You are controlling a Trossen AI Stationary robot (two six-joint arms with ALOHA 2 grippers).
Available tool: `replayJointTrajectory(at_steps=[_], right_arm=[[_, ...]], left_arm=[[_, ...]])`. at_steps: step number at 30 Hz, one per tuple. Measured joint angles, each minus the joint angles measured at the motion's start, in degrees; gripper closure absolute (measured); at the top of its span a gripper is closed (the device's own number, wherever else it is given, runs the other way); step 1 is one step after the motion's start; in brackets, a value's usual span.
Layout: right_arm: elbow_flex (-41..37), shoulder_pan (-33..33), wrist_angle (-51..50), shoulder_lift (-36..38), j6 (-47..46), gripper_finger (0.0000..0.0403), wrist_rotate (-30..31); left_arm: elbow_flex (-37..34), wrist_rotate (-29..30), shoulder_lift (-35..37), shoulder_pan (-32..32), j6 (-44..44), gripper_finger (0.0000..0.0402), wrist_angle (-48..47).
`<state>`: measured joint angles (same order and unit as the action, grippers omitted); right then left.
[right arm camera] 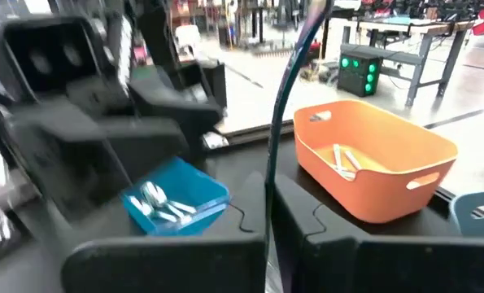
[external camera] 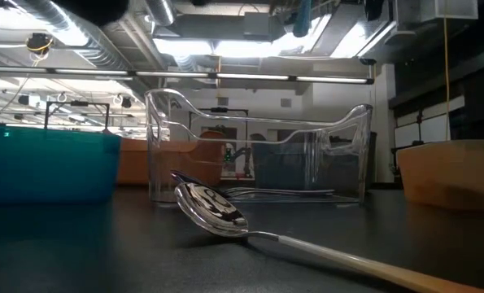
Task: Sort silverware by color (type)
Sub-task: Put the purple spoon into the transparent bin
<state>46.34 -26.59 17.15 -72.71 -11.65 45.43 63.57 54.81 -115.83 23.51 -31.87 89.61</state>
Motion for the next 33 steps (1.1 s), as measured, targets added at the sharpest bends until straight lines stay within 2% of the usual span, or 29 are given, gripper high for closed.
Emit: replayJointTrajectory(at_steps=[3, 9, 15, 24, 27, 33], right_arm=[[3.26, 0.0, -8.1, -0.02, 0.0, 0.0403, -0.22], [11.1, 0.02, -24.0, -0.08, -0.01, 0.0403, -5.21], [16.73, 2.5, -36.97, -0.15, 0.17, 0.0403, -12.05], [17.63, 13.62, -40.17, -0.73, 0.2, 0.0403, -34.91], [17.65, 16.72, -40.11, -1.68, 1.39, 0.0403, -40.11], [17.65, 20.94, -40.84, -5.39, 4.72, 0.0403, -48.86]], left_arm=[[0.0, 2.67, 1.42, 2.13, -3.29, 0.0298, 0.07], [0.0, 7.73, 3.98, 6.92, -11.28, 0.0298, -0.13], [0.0, 17.35, 6.2, 12.29, -17.67, 0.0298, -0.18], [0.01, 30.63, 7.56, 20.63, -19.71, 0.0298, -0.33], [0.02, 32.8, 7.56, 23.27, -19.22, 0.0299, -0.36], [0.02, 33.28, 7.56, 27.45, -16.13, 0.0299, -0.36]])
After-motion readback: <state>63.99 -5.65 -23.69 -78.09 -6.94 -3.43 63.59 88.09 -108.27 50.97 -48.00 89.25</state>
